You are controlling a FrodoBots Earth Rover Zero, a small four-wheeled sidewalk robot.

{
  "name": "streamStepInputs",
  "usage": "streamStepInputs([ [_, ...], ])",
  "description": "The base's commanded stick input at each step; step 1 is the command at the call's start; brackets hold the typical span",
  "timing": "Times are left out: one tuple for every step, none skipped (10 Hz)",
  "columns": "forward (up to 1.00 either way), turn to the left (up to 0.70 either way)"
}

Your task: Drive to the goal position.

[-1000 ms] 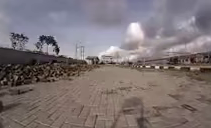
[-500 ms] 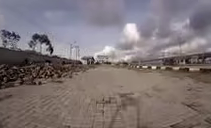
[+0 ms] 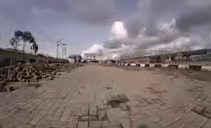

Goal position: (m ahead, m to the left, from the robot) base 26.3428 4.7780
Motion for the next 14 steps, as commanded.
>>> streamStepInputs([
  [1.00,0.00],
  [1.00,0.00],
  [1.00,0.00],
  [1.00,0.00],
  [1.00,0.00],
  [1.00,0.00],
  [1.00,0.00],
  [1.00,0.00],
  [1.00,0.00],
  [1.00,0.00],
  [1.00,0.00],
  [1.00,0.00],
  [1.00,0.00],
  [1.00,0.00],
])
